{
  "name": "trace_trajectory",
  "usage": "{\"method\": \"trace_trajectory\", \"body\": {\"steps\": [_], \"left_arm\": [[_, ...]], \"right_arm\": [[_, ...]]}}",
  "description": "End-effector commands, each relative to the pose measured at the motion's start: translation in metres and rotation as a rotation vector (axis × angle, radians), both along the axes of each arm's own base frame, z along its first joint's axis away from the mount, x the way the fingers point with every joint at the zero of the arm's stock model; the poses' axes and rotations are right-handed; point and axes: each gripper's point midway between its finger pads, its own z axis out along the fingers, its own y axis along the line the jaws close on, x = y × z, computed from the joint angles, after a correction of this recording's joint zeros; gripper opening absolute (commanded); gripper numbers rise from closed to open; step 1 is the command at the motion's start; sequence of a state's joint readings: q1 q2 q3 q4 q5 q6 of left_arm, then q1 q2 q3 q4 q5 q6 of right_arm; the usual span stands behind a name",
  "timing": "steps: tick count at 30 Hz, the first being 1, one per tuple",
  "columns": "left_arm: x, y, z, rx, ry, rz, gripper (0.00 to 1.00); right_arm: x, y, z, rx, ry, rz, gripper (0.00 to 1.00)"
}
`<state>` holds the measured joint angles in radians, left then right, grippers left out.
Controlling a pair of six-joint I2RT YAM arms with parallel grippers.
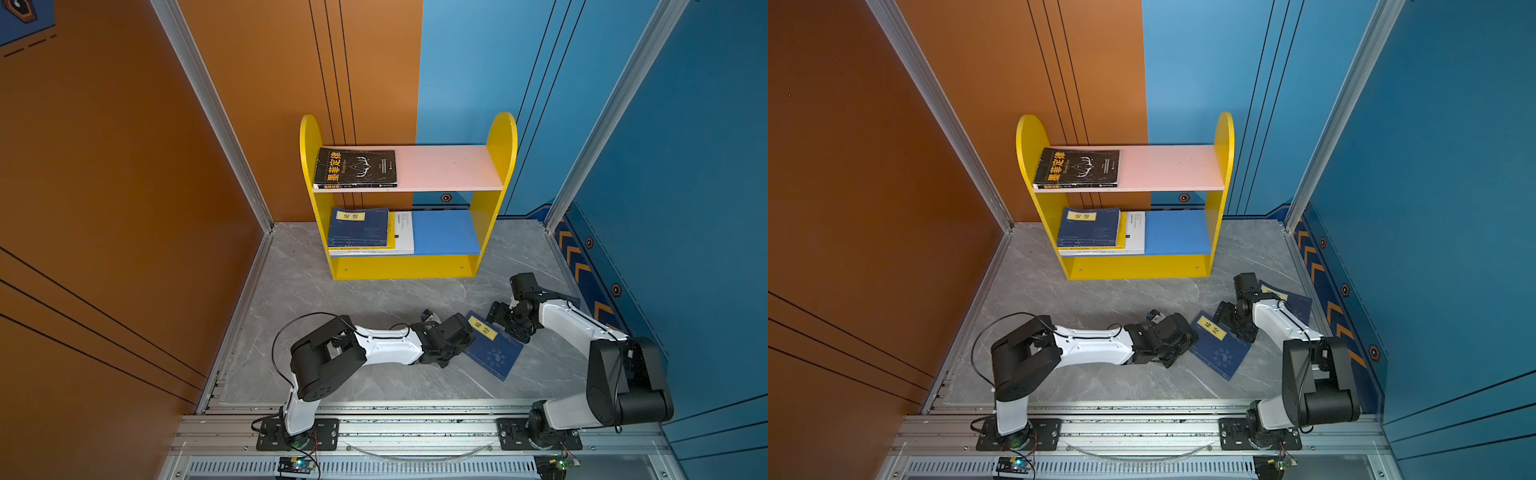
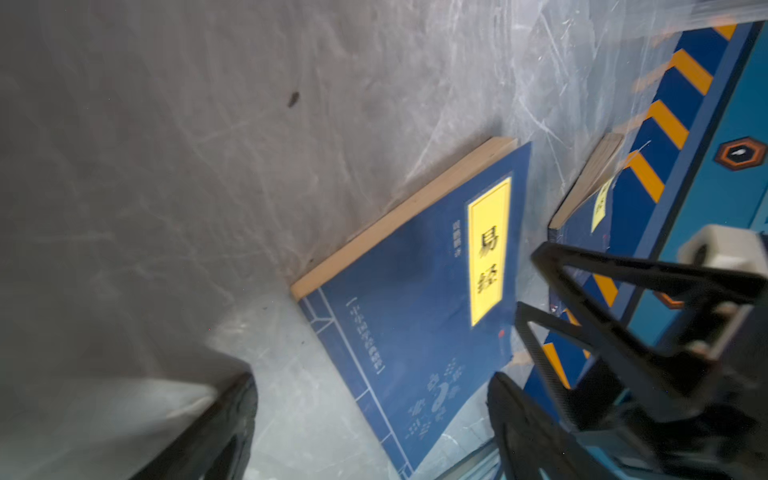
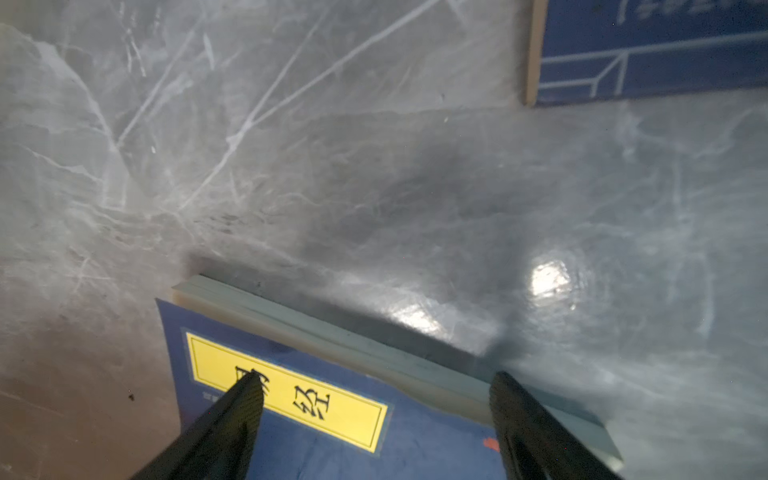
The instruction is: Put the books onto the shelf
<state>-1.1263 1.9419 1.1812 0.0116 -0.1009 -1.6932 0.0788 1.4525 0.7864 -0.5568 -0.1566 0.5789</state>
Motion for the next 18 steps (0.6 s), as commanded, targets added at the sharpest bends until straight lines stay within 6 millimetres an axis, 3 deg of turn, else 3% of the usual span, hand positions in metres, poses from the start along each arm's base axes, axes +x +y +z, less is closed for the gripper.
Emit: {"method": "trace_trajectory", "body": {"steps": [1, 8, 13, 18], "left_arm": [[-0.004, -0.001, -0.017, 0.014, 0.035, 0.026, 0.87], [0.018, 0.002, -0.012, 0.034, -0.008, 0.036, 0.88], [0.042, 0.006, 0.015, 0.025, -0.130, -0.005, 0.87], [0.056, 0.031, 0.046, 0.027, -0.243, -0.015, 0.87]], "right_arm": [[-0.009, 0.000, -0.009, -0.025, 0.025, 0.029, 0.87], [-0.019, 0.023, -0.014, 0.038, 0.067, 0.099, 0.86], [-0.023, 0.065, -0.003, 0.157, 0.050, 0.173, 0.83], [-0.023, 0.112, 0.017, 0.270, 0.014, 0.258, 0.83]]}}
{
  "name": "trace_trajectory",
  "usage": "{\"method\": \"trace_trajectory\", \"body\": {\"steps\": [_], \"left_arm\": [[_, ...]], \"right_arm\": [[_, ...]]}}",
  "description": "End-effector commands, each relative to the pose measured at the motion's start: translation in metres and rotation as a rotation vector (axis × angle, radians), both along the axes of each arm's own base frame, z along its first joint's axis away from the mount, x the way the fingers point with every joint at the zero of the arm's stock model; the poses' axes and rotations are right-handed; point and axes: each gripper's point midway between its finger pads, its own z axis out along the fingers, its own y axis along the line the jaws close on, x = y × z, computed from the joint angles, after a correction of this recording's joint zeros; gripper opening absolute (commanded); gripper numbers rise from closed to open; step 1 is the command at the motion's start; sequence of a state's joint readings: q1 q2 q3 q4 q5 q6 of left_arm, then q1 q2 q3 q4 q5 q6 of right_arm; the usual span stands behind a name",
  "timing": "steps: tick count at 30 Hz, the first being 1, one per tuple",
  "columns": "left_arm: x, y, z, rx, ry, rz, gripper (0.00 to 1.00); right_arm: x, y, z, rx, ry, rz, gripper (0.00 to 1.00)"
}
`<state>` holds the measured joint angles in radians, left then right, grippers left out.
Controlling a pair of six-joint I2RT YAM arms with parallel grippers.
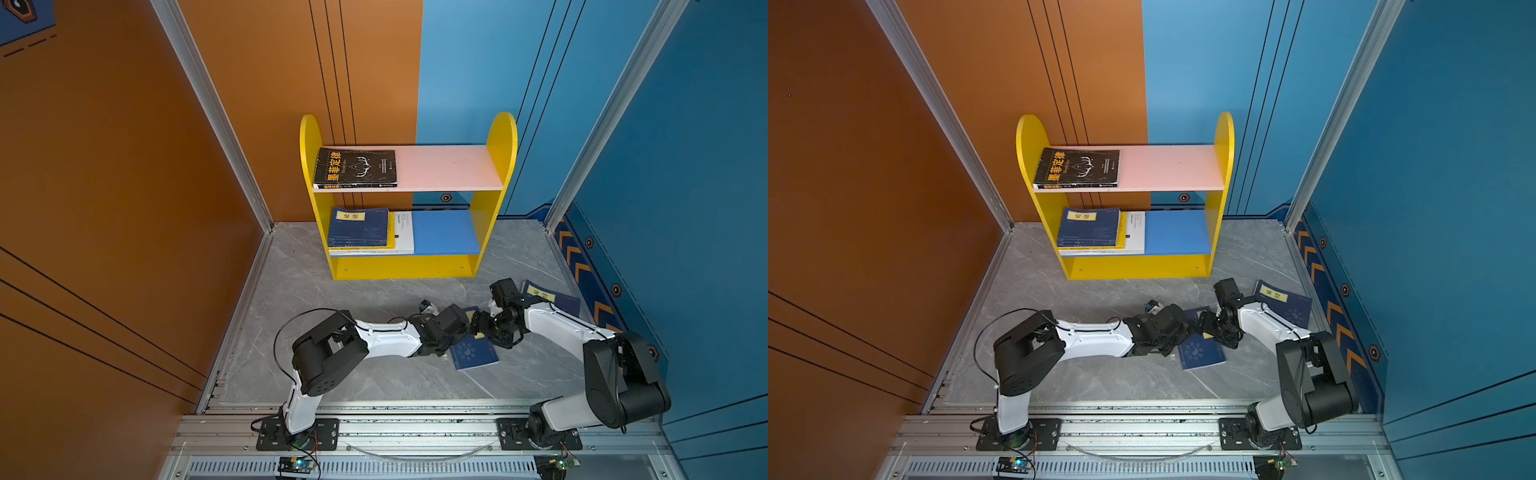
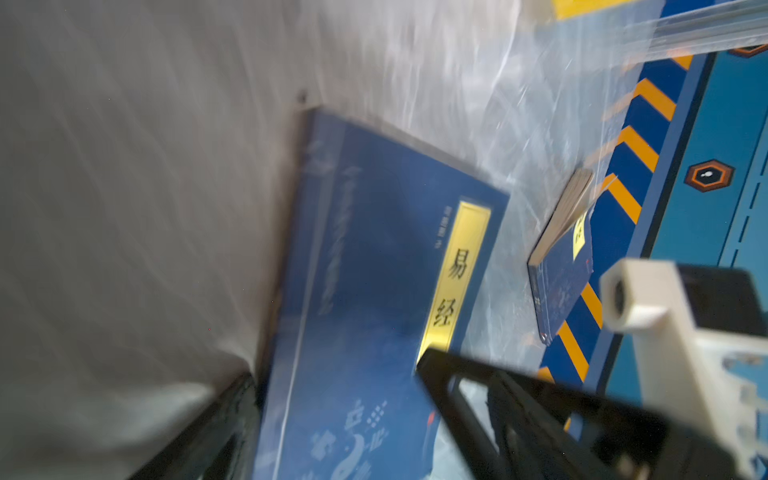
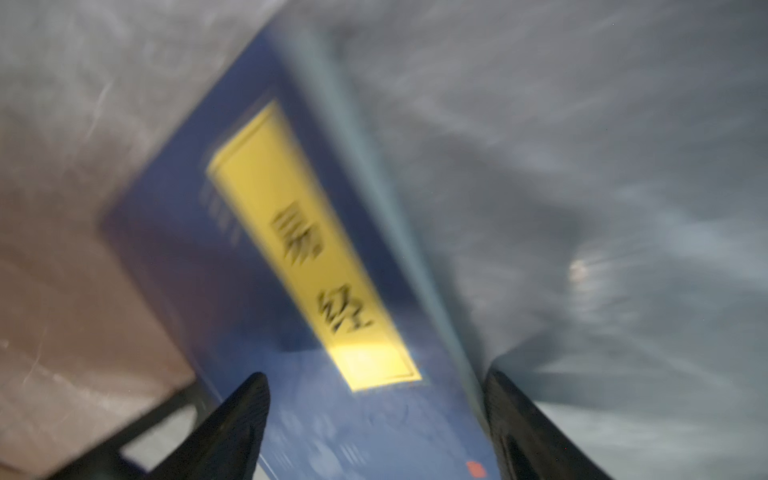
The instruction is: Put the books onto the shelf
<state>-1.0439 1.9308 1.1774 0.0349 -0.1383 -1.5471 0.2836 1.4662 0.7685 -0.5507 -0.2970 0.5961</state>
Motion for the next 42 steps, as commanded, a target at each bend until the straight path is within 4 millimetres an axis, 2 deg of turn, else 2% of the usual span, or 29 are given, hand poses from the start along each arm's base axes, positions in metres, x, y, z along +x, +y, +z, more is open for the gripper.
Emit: {"method": "trace_trajectory", "body": {"steps": [1, 4, 5, 6, 9, 12, 19, 23, 28, 34, 35, 37, 42], "left_arm": [[0.014, 0.018, 0.040, -0.009, -0.137, -0.017, 0.88], [0.013, 0.046, 0.047, 0.015, -0.159, 0.007, 0.88], [0.008, 0.060, 0.036, 0.040, -0.142, 0.011, 0.87], [0.004, 0.067, 0.035, 0.042, -0.136, 0.008, 0.87], [-0.006, 0.079, 0.030, 0.095, -0.136, -0.031, 0.88], [-0.013, 0.084, 0.026, 0.164, -0.139, -0.095, 0.88], [-0.013, 0.071, 0.021, 0.254, -0.156, -0.242, 0.87], [-0.003, 0.053, 0.020, 0.282, -0.165, -0.332, 0.87], [0.009, 0.036, 0.015, 0.275, -0.176, -0.353, 0.85], [0.015, 0.037, -0.006, 0.319, -0.132, -0.322, 0.82], [0.011, 0.044, -0.013, 0.349, -0.099, -0.325, 0.82], [0.009, 0.044, -0.018, 0.364, -0.078, -0.334, 0.82], [0.005, 0.028, -0.020, 0.342, -0.070, -0.368, 0.82]], "right_arm": [[0.006, 0.040, 0.025, 0.159, -0.029, 0.029, 0.83], [0.013, 0.047, 0.037, 0.181, -0.058, 0.030, 0.84], [0.015, 0.044, 0.038, 0.161, -0.066, 0.028, 0.84], [0.018, 0.039, 0.040, 0.136, -0.076, 0.024, 0.84], [0.026, 0.026, 0.037, 0.076, -0.076, -0.001, 0.83], [0.032, 0.013, 0.032, 0.009, -0.081, -0.031, 0.82], [0.039, -0.009, 0.022, -0.100, -0.080, -0.065, 0.76], [0.042, -0.008, 0.010, -0.100, -0.057, -0.069, 0.66], [0.041, -0.012, -0.003, -0.134, -0.030, -0.059, 0.54], [0.043, -0.013, -0.013, -0.151, -0.010, -0.038, 0.44], [0.043, -0.014, -0.015, -0.156, -0.004, -0.031, 0.42], [0.043, -0.014, -0.018, -0.159, 0.003, -0.018, 0.40], [0.046, -0.010, -0.020, -0.136, -0.016, 0.002, 0.37]]}}
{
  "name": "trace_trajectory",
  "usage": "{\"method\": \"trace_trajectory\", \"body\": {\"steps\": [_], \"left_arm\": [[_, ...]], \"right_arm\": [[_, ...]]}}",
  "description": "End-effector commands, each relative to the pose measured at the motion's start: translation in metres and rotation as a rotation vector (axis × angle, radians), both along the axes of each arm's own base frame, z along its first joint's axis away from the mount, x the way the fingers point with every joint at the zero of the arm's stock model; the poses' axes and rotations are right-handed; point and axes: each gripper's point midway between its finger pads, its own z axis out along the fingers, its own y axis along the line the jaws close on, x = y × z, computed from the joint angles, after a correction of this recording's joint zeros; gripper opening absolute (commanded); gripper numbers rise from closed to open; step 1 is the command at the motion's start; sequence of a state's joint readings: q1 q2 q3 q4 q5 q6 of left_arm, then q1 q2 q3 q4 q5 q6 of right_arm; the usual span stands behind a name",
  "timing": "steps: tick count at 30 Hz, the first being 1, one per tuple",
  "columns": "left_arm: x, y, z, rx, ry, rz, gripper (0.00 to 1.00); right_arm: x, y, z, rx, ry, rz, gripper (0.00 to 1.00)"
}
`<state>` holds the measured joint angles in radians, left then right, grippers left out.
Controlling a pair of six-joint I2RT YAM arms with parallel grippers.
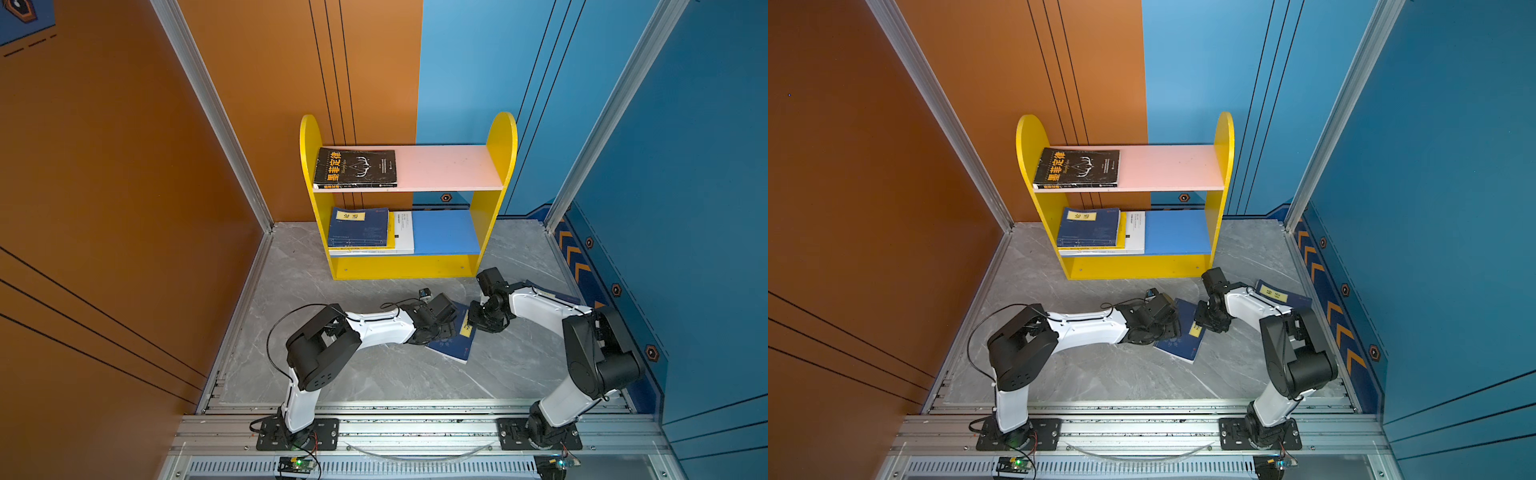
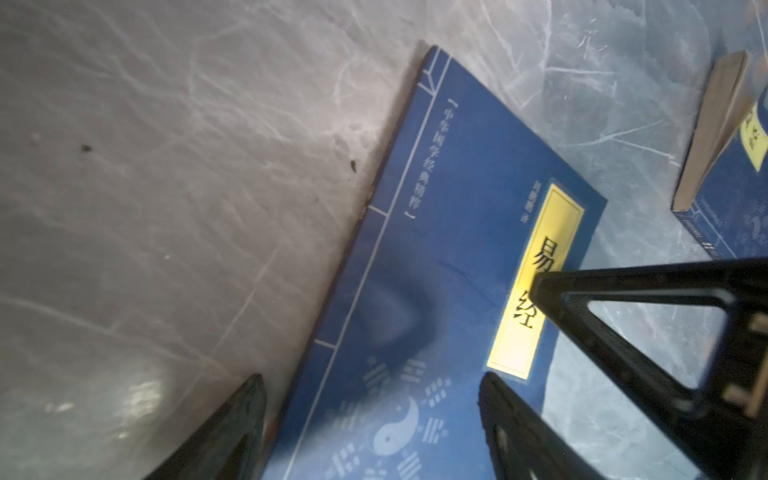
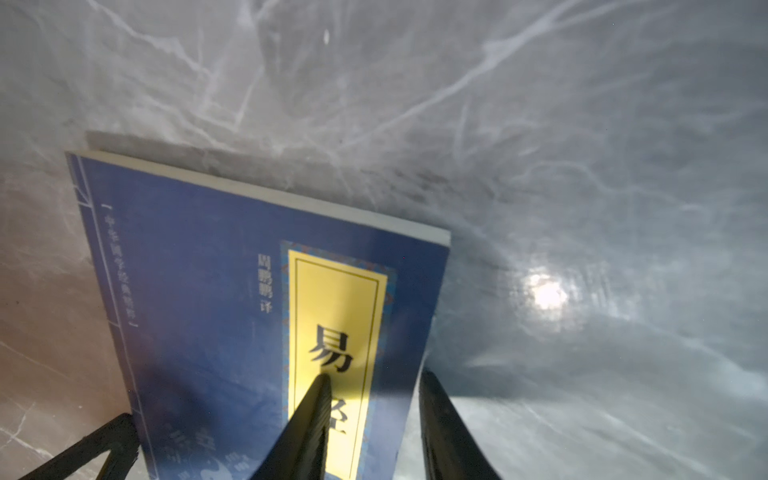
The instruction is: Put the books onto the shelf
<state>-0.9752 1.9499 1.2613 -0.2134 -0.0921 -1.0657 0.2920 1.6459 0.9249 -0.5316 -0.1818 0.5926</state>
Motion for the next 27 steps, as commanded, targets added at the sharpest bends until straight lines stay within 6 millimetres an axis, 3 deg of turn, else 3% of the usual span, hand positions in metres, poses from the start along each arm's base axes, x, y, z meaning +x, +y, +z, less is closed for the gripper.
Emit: {"method": "trace_trajectory", "body": {"steps": [1, 5, 11, 17, 27], "left_arm": [[-0.005, -0.011, -0.006, -0.006, 0.039, -0.039, 0.81], [-0.007, -0.047, 0.001, -0.213, 0.052, -0.064, 0.80], [-0.005, -0.080, 0.056, -0.552, -0.035, -0.063, 0.77], [-0.007, -0.083, 0.084, -0.644, -0.100, -0.049, 0.73], [-0.013, -0.084, 0.082, -0.690, -0.113, -0.012, 0.63]], "right_arm": [[-0.001, -0.005, -0.011, -0.022, 0.010, 0.021, 0.36], [0.001, -0.001, -0.015, -0.010, 0.018, 0.046, 0.35], [-0.004, 0.005, -0.021, 0.041, 0.034, 0.056, 0.34], [-0.003, 0.010, -0.017, 0.105, 0.030, 0.046, 0.34], [-0.010, 0.018, 0.000, 0.186, -0.019, 0.024, 0.34]]}}
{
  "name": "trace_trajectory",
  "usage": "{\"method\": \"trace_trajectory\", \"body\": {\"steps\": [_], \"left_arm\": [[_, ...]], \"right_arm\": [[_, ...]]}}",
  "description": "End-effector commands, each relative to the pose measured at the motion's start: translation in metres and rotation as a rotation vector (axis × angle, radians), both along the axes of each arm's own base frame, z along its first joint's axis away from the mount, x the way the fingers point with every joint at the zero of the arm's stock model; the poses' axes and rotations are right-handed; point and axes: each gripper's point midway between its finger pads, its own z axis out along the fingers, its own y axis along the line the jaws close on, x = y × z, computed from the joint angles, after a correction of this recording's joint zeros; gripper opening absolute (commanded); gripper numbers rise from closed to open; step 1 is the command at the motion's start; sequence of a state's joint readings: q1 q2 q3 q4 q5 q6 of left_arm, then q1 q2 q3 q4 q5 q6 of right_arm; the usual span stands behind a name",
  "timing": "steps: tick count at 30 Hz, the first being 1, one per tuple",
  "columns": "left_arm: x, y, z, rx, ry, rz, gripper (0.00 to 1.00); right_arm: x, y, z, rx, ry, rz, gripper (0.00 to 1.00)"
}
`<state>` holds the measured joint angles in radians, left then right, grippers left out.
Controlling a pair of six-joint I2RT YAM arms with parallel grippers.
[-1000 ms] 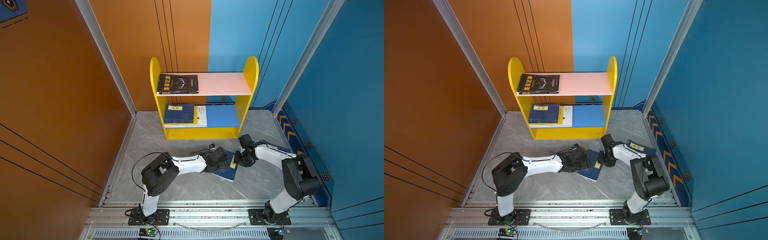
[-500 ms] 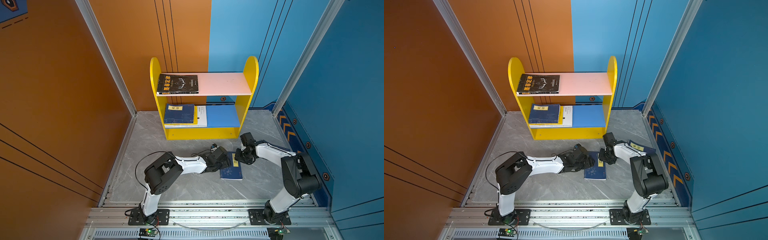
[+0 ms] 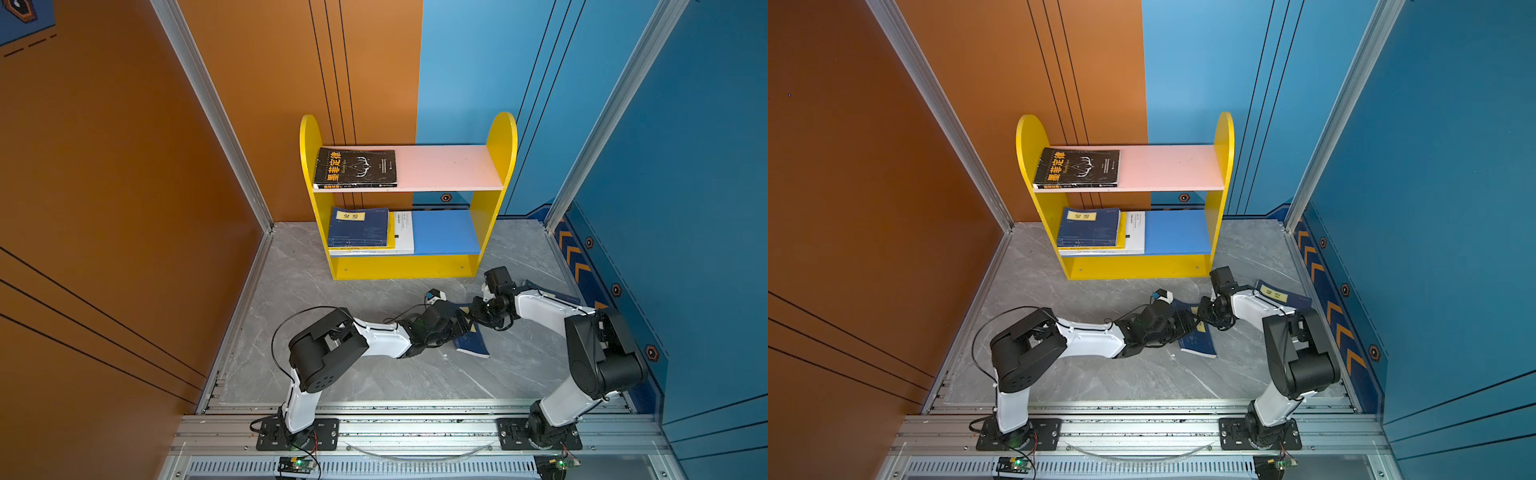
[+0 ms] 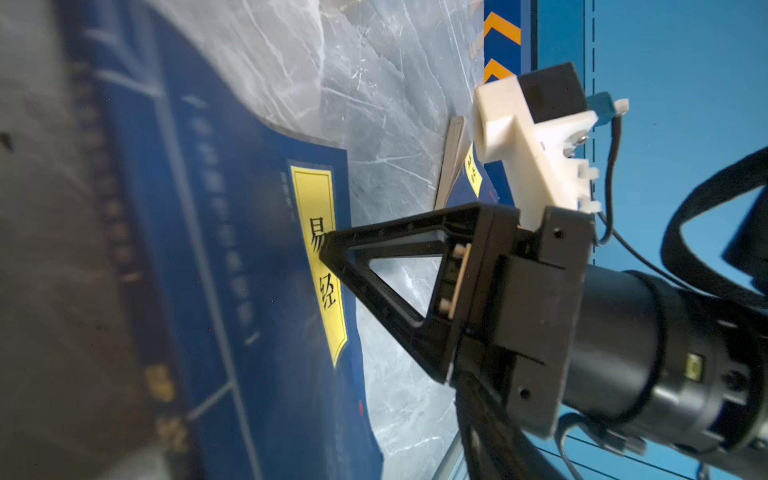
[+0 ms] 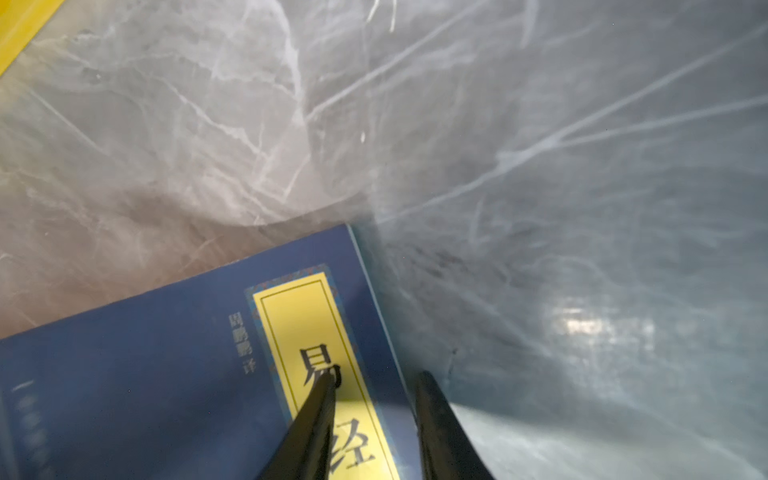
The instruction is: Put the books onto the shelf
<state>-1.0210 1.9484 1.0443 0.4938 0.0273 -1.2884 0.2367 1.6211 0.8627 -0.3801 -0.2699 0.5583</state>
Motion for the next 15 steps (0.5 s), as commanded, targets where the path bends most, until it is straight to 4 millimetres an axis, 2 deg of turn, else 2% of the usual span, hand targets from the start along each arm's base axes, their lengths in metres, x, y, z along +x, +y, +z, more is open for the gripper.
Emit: {"method": "trace_trajectory", "body": {"steps": [1, 3, 15], "left_arm": [[-0.005, -0.016, 0.040, -0.138, -0.061, -0.014, 0.63], [-0.009, -0.010, 0.030, -0.113, -0.053, -0.003, 0.61], [-0.009, 0.002, 0.024, -0.090, -0.070, 0.069, 0.55]], "right_arm": [[-0.028, 0.018, -0.003, 0.087, 0.075, 0.027, 0.34], [-0.029, 0.019, -0.003, 0.097, 0.075, 0.025, 0.34], [-0.036, 0.022, -0.015, 0.119, 0.124, 0.030, 0.34]]}}
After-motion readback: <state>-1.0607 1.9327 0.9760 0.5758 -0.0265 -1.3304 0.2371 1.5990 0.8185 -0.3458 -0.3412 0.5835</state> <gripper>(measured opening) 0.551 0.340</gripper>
